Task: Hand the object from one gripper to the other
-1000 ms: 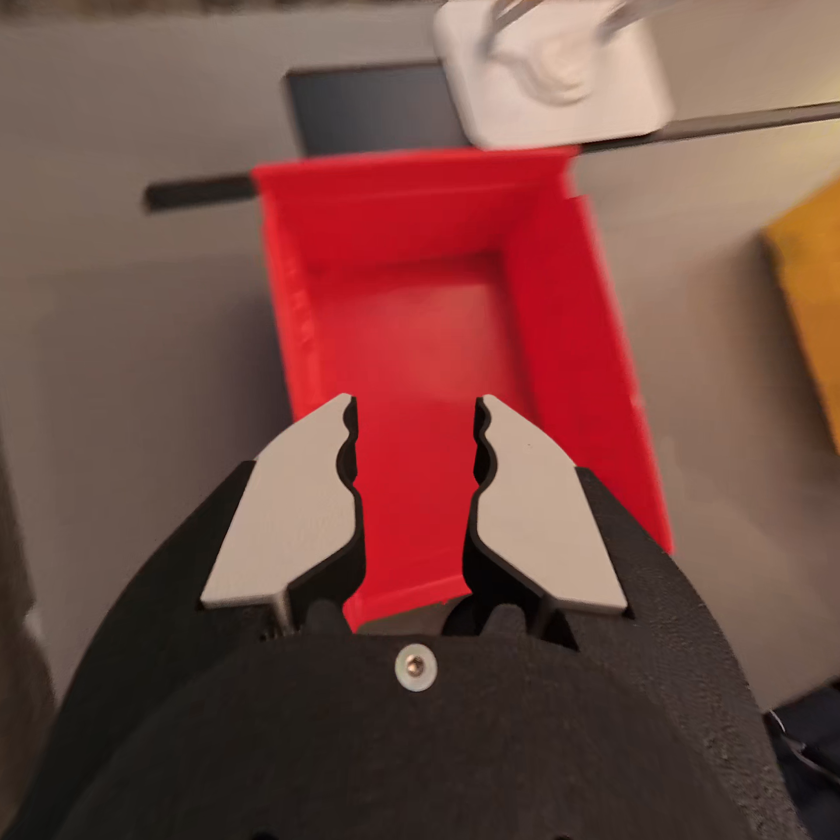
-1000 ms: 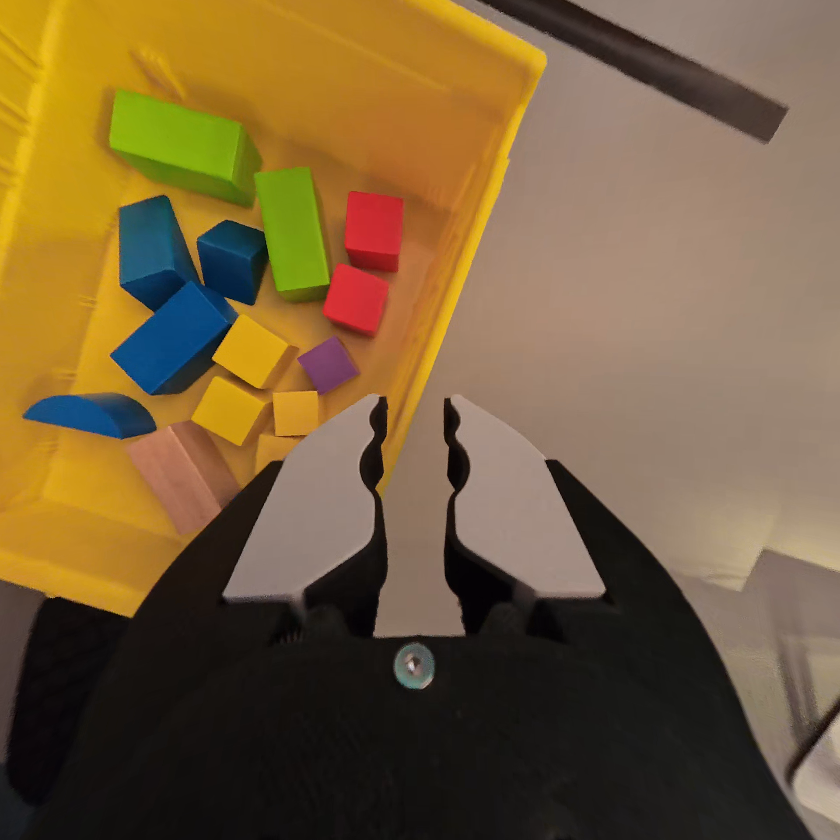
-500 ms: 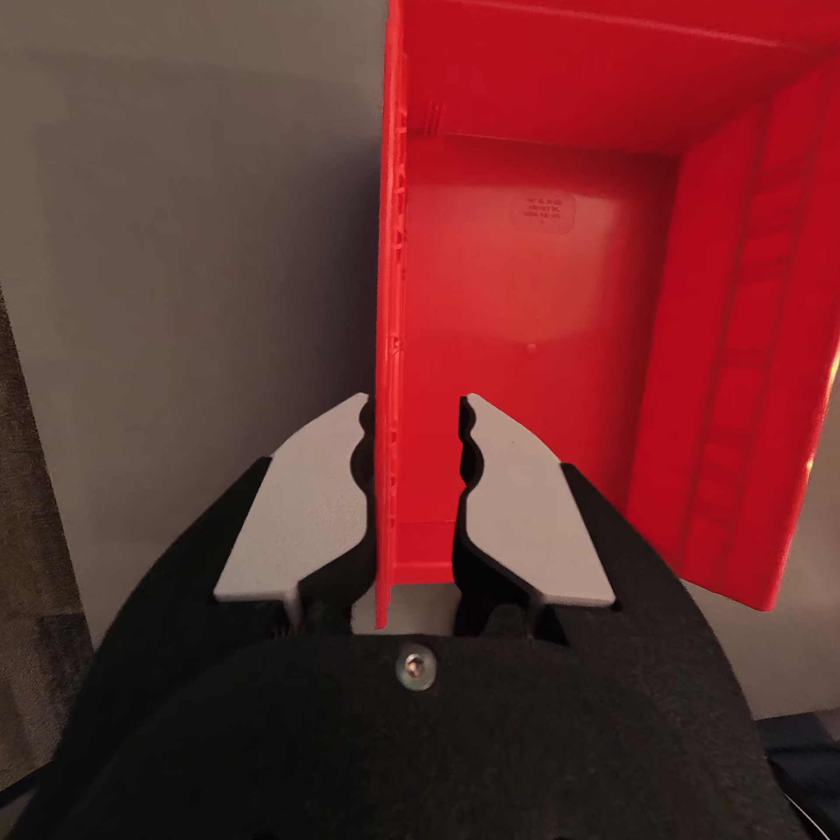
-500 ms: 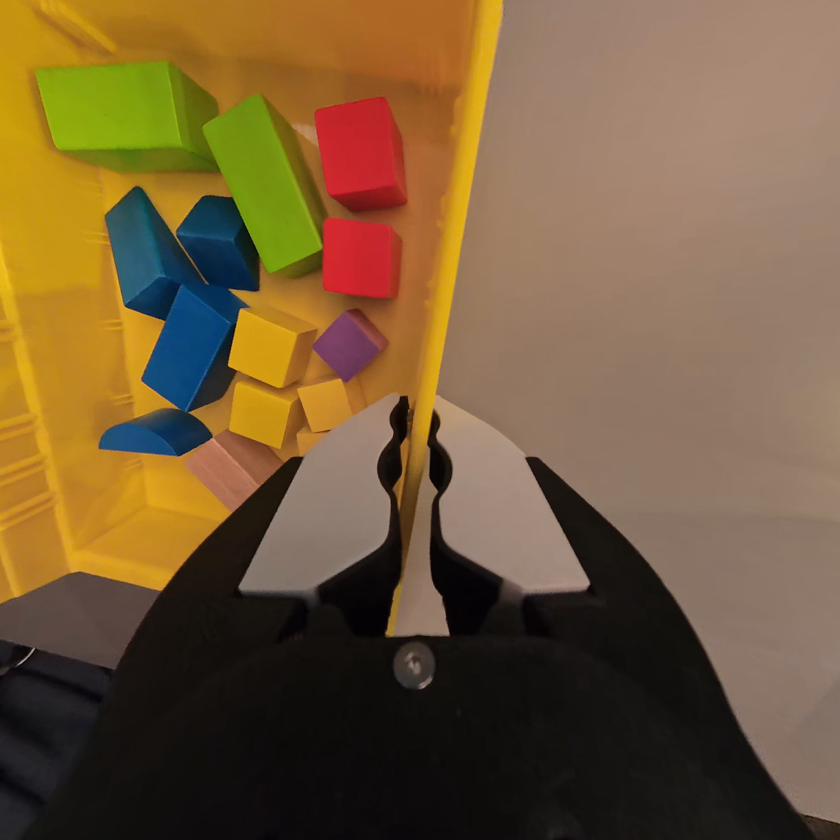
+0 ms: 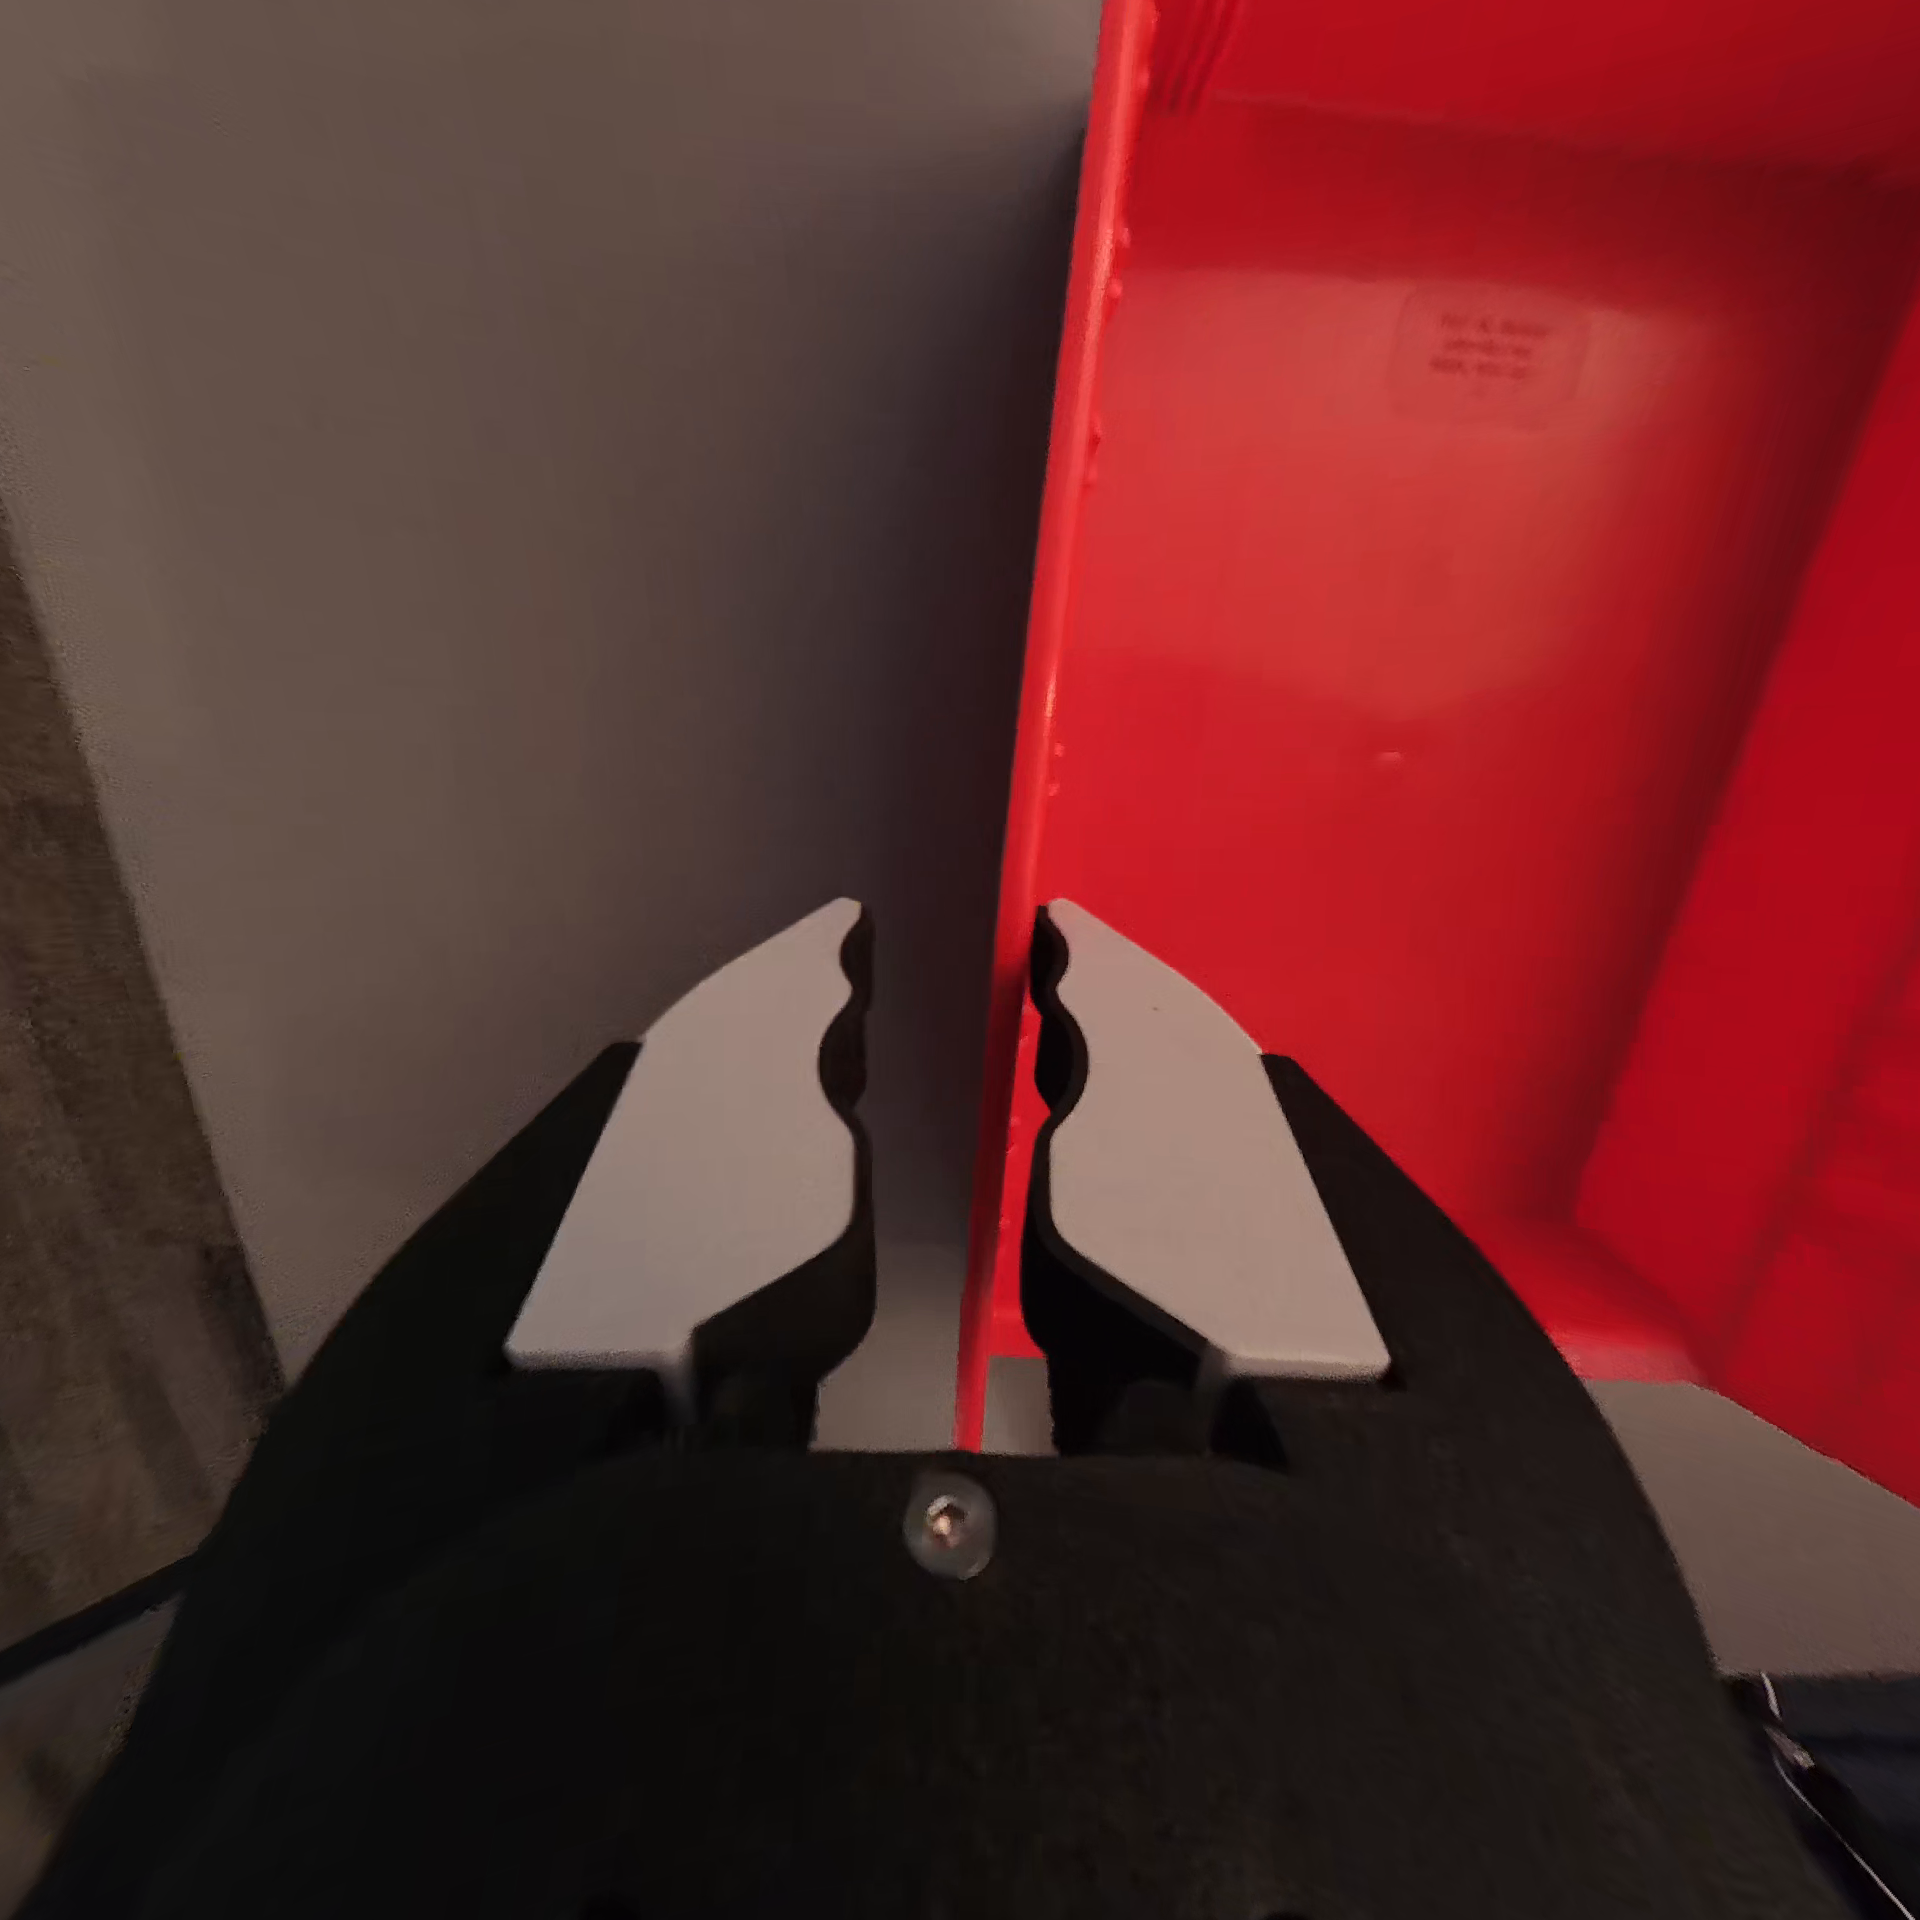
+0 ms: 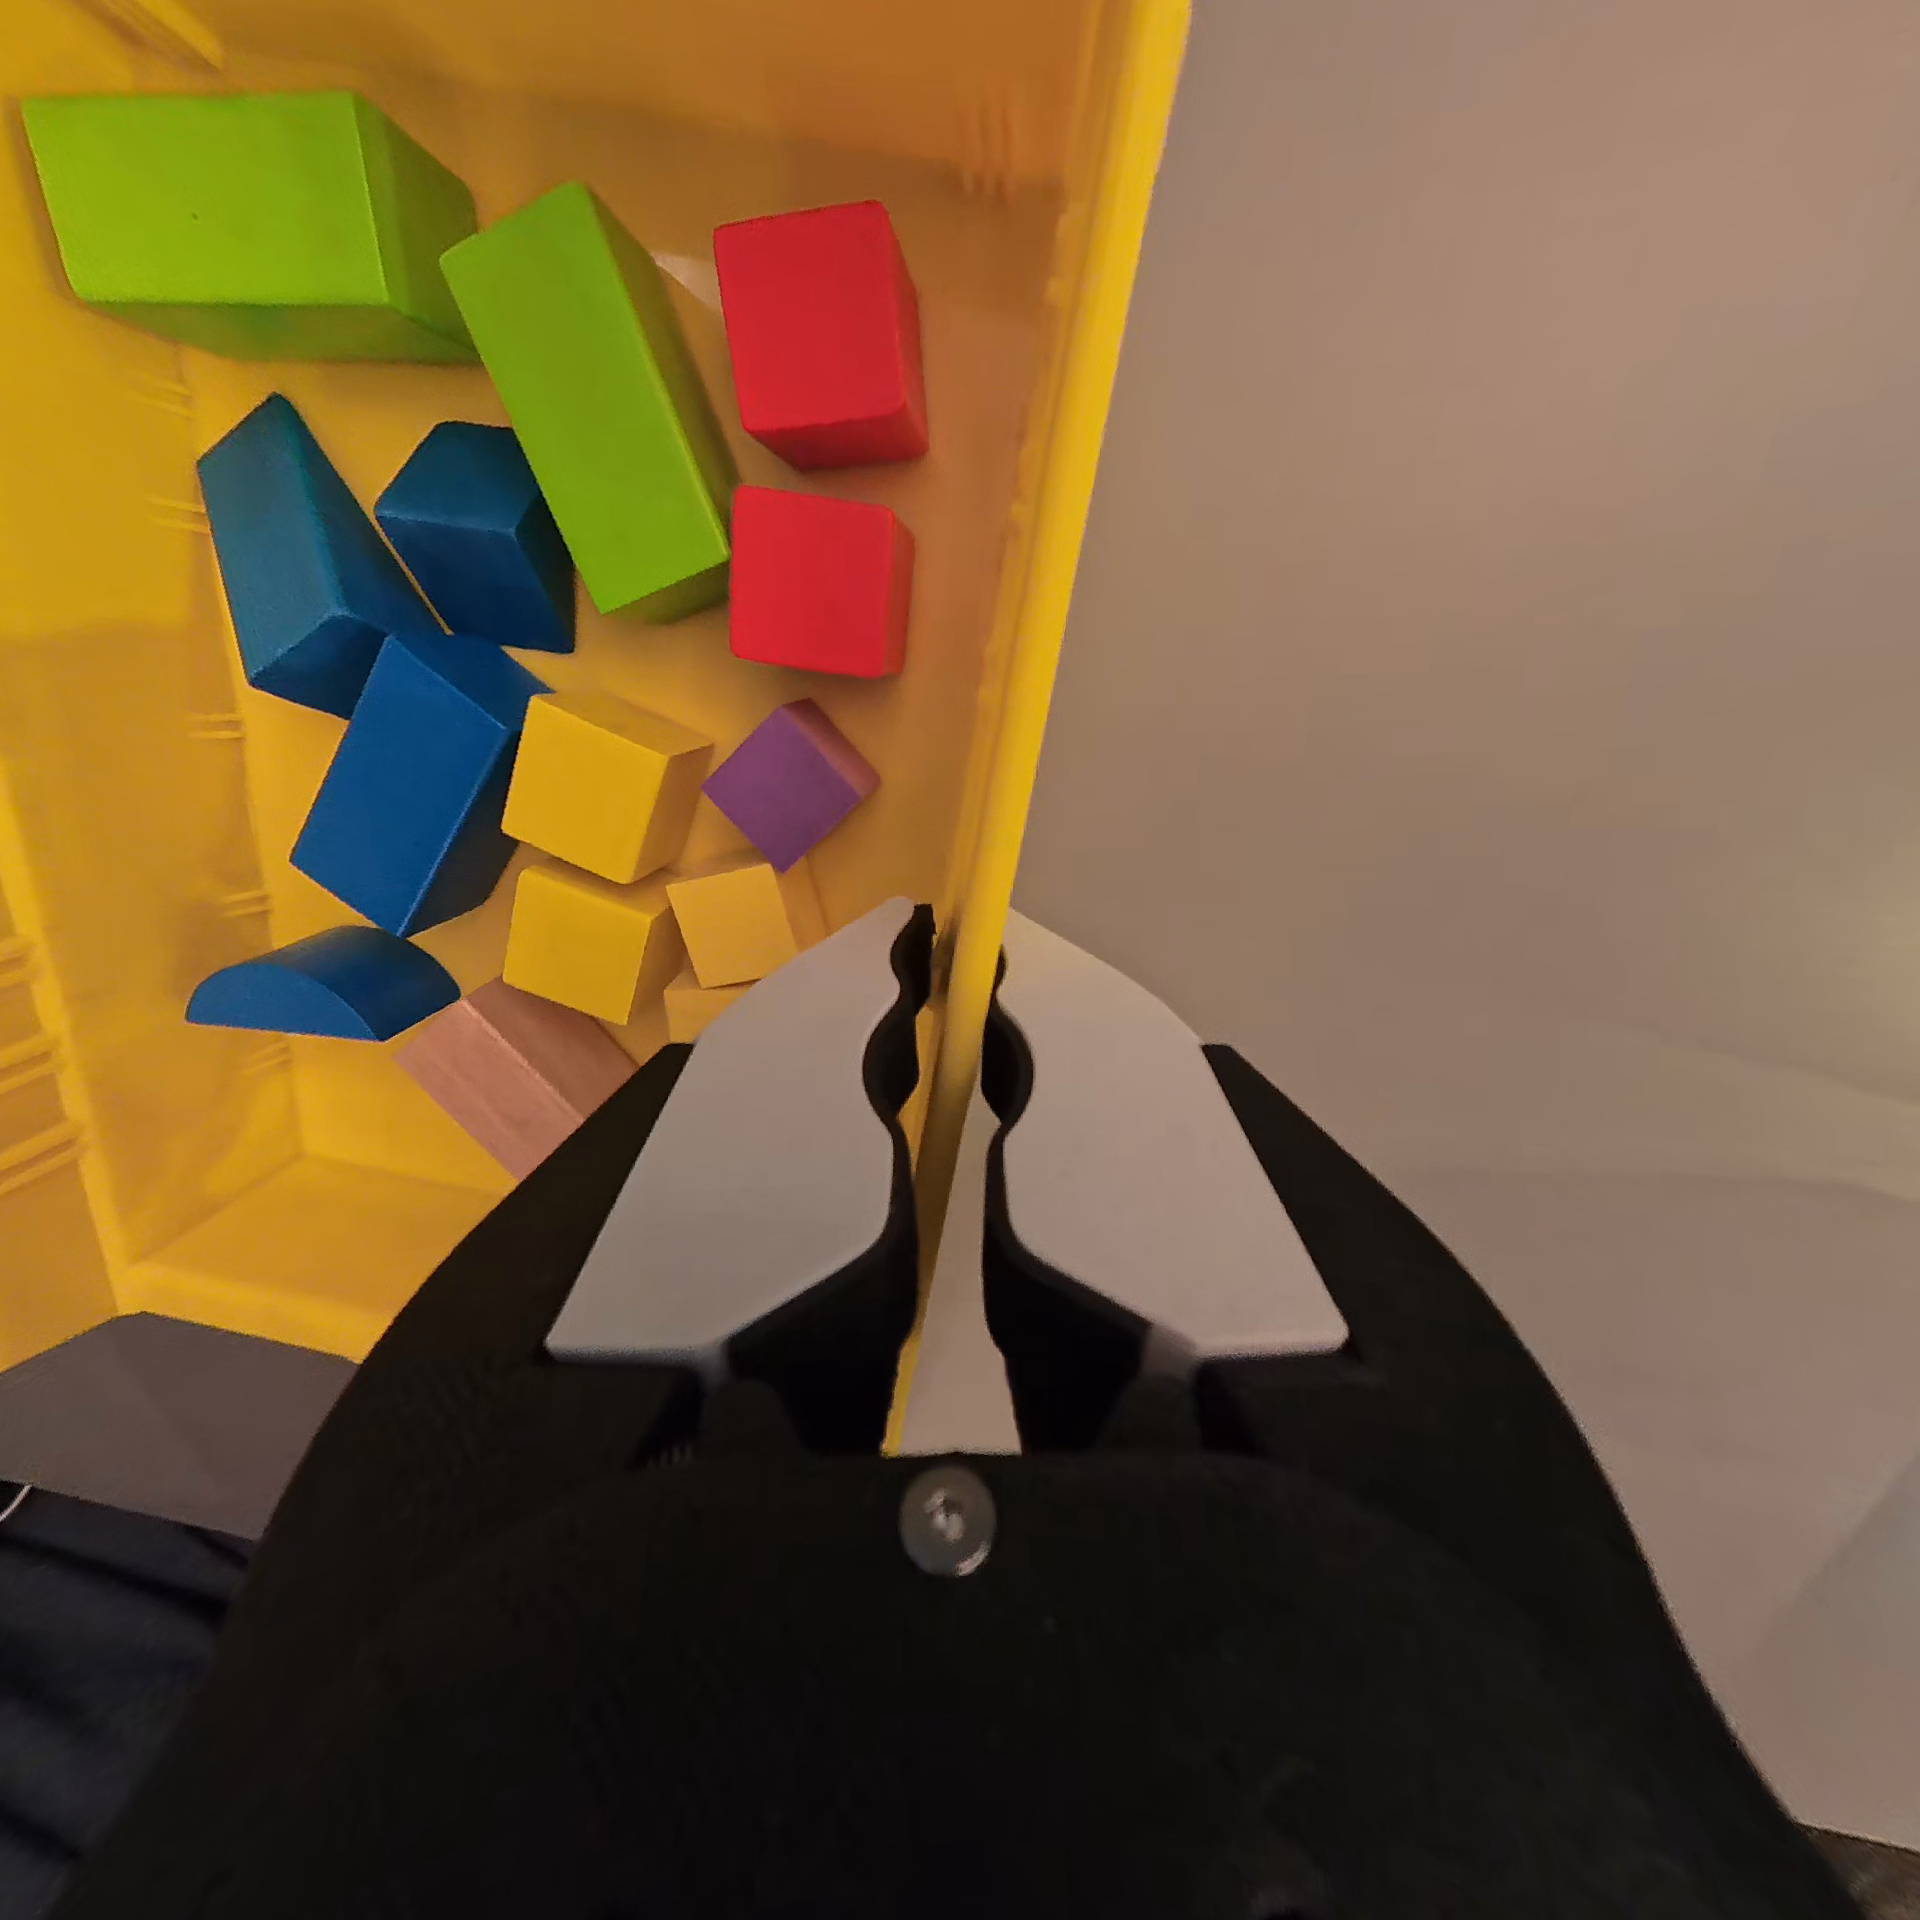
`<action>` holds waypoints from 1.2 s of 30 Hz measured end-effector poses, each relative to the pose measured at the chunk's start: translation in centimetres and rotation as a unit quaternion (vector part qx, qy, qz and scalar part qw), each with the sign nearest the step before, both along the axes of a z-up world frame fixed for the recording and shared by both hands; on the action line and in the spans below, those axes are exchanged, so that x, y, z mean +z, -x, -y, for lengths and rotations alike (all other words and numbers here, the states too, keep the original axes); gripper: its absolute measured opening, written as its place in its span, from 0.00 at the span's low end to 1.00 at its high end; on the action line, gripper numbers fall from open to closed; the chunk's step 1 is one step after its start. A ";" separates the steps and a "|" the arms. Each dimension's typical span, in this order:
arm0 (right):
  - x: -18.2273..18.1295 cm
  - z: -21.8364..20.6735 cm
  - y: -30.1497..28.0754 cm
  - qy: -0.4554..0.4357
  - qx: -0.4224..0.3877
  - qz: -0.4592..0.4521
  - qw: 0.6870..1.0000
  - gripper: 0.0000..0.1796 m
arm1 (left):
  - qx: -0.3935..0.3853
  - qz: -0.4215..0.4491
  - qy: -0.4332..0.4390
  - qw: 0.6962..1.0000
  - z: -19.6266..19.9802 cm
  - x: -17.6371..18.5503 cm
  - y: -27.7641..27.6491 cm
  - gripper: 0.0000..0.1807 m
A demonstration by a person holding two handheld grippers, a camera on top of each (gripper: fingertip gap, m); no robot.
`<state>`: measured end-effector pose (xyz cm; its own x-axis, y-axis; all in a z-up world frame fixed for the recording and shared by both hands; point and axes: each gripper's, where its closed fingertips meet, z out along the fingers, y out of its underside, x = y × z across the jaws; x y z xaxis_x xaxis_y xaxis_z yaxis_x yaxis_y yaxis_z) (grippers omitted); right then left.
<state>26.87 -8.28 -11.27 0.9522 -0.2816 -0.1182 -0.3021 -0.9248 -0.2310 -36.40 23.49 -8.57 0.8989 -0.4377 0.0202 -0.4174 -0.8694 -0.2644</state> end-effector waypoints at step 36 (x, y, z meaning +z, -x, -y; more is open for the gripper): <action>0.0 -6.0 5.9 0.017 -0.127 -0.093 0.987 0.06 | -0.185 -0.134 0.059 0.972 7.4 -2.0 -10.7 0.12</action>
